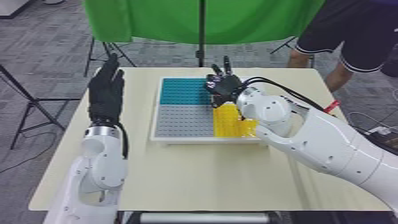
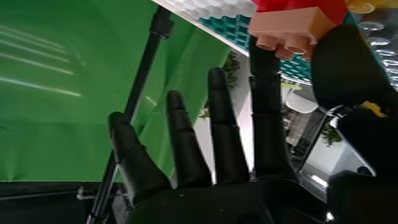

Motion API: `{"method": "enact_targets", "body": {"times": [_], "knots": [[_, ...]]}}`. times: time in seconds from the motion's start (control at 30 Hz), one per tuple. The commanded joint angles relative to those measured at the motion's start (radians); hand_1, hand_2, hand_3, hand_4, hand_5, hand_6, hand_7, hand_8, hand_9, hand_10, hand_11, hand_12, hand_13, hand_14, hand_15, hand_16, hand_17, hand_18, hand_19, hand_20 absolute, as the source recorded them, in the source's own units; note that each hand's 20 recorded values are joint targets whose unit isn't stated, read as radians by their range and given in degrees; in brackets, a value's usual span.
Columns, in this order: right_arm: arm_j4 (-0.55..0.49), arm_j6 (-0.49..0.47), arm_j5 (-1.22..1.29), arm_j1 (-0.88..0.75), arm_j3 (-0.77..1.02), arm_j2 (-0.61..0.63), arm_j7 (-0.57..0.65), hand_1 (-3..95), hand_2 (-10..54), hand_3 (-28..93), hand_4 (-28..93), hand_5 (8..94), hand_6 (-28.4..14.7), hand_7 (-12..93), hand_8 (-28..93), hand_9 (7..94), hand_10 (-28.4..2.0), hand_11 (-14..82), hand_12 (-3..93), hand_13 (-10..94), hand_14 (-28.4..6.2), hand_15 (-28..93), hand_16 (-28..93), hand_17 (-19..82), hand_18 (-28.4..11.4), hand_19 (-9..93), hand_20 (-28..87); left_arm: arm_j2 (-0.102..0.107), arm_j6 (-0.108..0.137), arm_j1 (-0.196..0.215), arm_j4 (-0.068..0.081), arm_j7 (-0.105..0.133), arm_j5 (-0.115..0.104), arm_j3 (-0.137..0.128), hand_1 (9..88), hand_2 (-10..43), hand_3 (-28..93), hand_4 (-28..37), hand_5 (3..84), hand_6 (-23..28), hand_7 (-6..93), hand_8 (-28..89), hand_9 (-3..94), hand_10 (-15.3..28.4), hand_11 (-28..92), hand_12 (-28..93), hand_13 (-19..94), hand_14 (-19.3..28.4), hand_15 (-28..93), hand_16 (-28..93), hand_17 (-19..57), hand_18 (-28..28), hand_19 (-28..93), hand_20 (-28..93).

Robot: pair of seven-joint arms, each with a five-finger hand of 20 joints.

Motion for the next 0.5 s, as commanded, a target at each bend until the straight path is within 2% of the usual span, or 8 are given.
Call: {"method": "enact_targets", "body": {"times": [0.03, 0.27, 0.5], "knots": [[0.037, -0.03, -0.01, -0.025, -0.034, 0.014, -0.005, 30.4, -9.5, 90, -25, 49.2, 11.0, 58, 6, 36.1, -7.3, 9.1, 18.4, 21, -11.6, -2, 38, 1, -28.4, 15, 8, -0.002, -0.003, 0.01, -0.002, -0.002, -0.002, 0.0, 25.6, 6.3, 73, -19.1, 32.7, 5.2, 10.3, -9, 19.3, 8.3, 5, 15, 9, 9.6, -3, 17, -12.0, 4.1, 10, 17], [0.047, -0.037, -0.007, -0.02, -0.023, 0.016, -0.001, 30.8, -9.5, 89, -24, 49.0, 10.9, 57, 5, 36.1, -7.2, 9.1, 18.4, 21, -11.5, -2, 38, 1, -28.4, 15, 7, -0.003, -0.007, 0.006, -0.001, -0.003, -0.003, 0.002, 25.5, 6.3, 73, -19.0, 32.8, 5.3, 10.3, -9, 19.2, 8.3, 5, 15, 9, 9.5, -3, 17, -12.0, 4.1, 10, 17], [0.046, -0.041, -0.013, -0.039, -0.017, 0.005, -0.009, 30.9, -9.5, 89, -24, 48.9, 10.9, 57, 5, 36.1, -7.2, 9.1, 18.5, 21, -11.4, -2, 38, 1, -28.4, 15, 7, -0.003, -0.001, 0.0, 0.0, -0.002, -0.005, 0.002, 25.5, 6.2, 73, -19.0, 32.8, 5.3, 10.4, -9, 19.3, 8.3, 5, 15, 9, 9.6, -3, 17, -12.0, 4.2, 10, 17]]}}
